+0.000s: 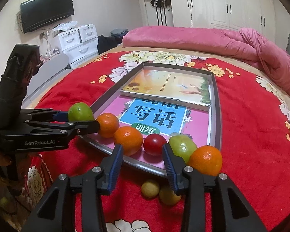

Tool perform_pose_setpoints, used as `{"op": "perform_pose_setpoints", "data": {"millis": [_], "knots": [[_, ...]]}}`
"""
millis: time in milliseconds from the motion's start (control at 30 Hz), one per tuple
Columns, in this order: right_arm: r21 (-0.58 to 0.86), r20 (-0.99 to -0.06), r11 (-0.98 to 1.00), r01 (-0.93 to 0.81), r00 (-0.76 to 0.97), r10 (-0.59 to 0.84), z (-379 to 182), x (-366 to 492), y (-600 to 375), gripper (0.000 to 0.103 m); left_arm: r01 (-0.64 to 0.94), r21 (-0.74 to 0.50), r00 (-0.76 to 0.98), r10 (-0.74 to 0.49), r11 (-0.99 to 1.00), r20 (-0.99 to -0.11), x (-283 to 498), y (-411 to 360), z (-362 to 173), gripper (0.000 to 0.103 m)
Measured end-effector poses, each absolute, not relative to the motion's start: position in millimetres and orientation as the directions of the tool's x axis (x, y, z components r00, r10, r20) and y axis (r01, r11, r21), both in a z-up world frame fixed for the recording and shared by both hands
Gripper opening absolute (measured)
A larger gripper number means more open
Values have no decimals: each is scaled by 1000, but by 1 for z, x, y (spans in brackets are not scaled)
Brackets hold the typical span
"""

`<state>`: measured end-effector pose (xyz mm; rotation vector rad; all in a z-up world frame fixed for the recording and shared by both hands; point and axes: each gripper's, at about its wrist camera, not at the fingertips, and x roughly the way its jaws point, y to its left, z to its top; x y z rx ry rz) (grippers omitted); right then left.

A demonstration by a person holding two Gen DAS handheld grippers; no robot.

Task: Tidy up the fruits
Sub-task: 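Open the right tool to release the tomato while the left tool releases the guava in the tray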

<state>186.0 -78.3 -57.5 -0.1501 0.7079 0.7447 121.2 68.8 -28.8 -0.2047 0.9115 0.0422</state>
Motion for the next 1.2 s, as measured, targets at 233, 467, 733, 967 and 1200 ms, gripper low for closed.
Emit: {"op": "perform_pose_setpoints", "data": {"millis": [233, 467, 733, 967, 1200], "knots": [[99, -626, 733, -673, 530, 572, -55, 180, -81, 49, -124, -167, 607, -58, 978, -792, 122, 68, -29, 57], [89, -621, 734, -673, 539, 569, -54, 178, -82, 50, -123, -174, 609, -64, 977, -791, 120, 70, -29, 57], [78, -610, 738, -670, 553, 567, -51, 175, -84, 56, -126, -182, 615, -67, 975, -785, 118, 72, -26, 61], [81, -594, 748, -659, 570, 567, -46, 176, -88, 61, -129, -184, 624, -65, 974, -779, 115, 74, -22, 65], [81, -593, 756, -650, 578, 561, -45, 176, -90, 63, -131, -184, 626, -62, 974, -777, 114, 75, -21, 65]]}}
